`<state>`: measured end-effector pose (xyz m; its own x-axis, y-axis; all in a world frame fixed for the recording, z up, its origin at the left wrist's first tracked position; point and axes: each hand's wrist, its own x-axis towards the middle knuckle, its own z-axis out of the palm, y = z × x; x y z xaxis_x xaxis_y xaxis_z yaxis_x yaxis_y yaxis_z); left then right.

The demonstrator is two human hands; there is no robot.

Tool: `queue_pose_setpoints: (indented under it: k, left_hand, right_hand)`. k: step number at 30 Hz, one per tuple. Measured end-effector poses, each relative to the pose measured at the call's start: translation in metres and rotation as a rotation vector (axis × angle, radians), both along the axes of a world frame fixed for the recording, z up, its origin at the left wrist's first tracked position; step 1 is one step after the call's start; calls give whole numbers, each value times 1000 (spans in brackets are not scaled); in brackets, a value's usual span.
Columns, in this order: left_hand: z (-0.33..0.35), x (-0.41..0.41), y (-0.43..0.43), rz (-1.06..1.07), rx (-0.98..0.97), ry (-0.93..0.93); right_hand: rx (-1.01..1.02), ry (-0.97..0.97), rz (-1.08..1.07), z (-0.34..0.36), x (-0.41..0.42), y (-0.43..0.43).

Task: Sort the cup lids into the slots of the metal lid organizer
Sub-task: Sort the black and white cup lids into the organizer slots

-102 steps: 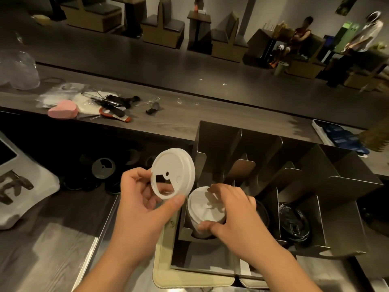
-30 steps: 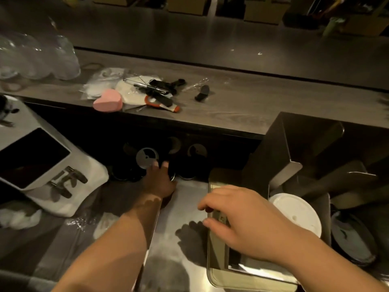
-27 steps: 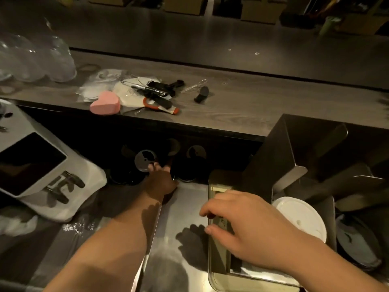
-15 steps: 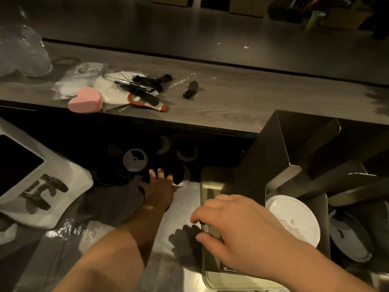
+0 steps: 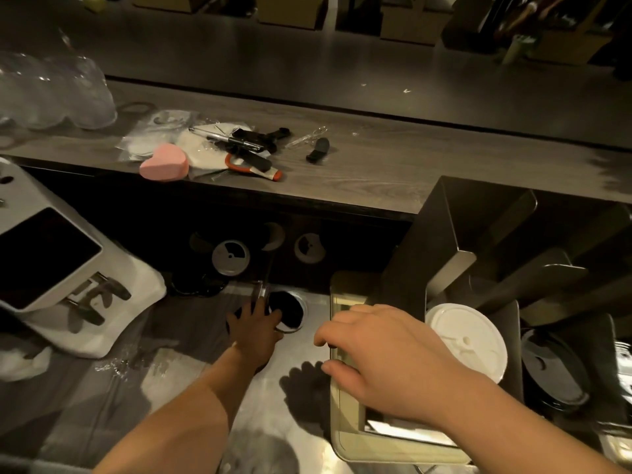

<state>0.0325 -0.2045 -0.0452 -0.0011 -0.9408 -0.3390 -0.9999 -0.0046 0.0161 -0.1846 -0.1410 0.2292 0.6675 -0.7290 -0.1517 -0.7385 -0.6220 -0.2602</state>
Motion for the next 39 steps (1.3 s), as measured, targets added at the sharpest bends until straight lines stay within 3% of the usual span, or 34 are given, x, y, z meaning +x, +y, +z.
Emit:
queue_pose_setpoints:
  k: [5, 11, 14, 21, 26, 29, 33, 39]
  left_hand:
    - [-4, 5, 20, -28, 8, 51]
    - [-7, 17, 39, -110, -272, 197]
    - [2, 13, 46, -59, -464, 383]
    - [48, -10, 80, -56, -631, 515]
    - [124, -24, 105, -128, -832, 619]
    - [175, -27, 119, -279, -971, 616]
    - [222, -30, 123, -352, -1055, 597]
    - [256, -51, 122, -514, -981, 515]
  right_hand:
    - [58, -73, -32, 3, -4, -1]
    - [93, -169, -77, 6, -11, -2]
    - [101, -196, -79, 4, -13, -1]
    - [111, -267, -98, 6, -14, 0]
    - [40, -379, -226, 12, -19, -2]
    - [137, -408, -320, 22, -24, -9]
    - [468, -757, -409, 43, -34, -9]
    - [405, -882, -283, 56, -55, 12]
